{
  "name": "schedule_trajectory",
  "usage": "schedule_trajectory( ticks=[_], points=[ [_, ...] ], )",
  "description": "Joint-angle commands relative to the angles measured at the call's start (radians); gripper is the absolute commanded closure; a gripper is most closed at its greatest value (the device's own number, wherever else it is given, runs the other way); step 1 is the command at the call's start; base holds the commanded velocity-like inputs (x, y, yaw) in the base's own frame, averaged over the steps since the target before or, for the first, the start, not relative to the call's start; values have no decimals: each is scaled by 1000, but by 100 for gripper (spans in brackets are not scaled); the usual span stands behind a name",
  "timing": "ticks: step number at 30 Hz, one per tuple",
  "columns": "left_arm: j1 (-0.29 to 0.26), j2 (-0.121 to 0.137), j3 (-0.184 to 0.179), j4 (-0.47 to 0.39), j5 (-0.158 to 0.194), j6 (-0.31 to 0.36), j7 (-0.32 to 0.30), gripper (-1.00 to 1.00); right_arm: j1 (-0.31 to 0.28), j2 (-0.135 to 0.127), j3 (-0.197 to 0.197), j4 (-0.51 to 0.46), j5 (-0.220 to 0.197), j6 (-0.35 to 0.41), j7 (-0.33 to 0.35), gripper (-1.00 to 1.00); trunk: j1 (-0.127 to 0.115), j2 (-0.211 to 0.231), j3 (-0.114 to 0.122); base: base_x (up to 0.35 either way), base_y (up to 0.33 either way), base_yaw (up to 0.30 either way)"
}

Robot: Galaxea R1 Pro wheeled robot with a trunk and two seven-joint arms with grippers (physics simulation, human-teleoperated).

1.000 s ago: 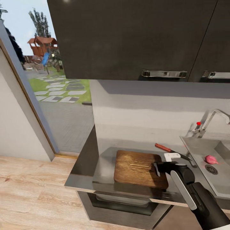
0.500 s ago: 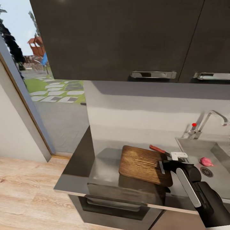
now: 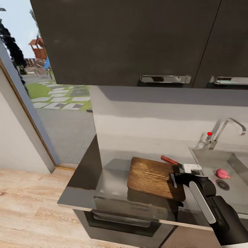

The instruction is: In the kitchen, take the Vidalia onion out of the sink, dice it on the chopping board with the paring knife, put the diced onion into the bowl on the countertop, then place both the paring knife and the chopping board into the sink.

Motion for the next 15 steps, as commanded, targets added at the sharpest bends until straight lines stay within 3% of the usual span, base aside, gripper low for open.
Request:
schedule_trajectory(
  ticks=[1,15],
  points=[
    [0,0,2,-1,0,-2,-1,-100,-1,-1,2,-1,-10,2,-11,100,1,-2,-3,0,0,0],
    [0,0,2,-1,0,0,-1,-100,-1,1,3,0,-8,2,-13,100,1,-2,-25,34,-26,0]
  ],
)
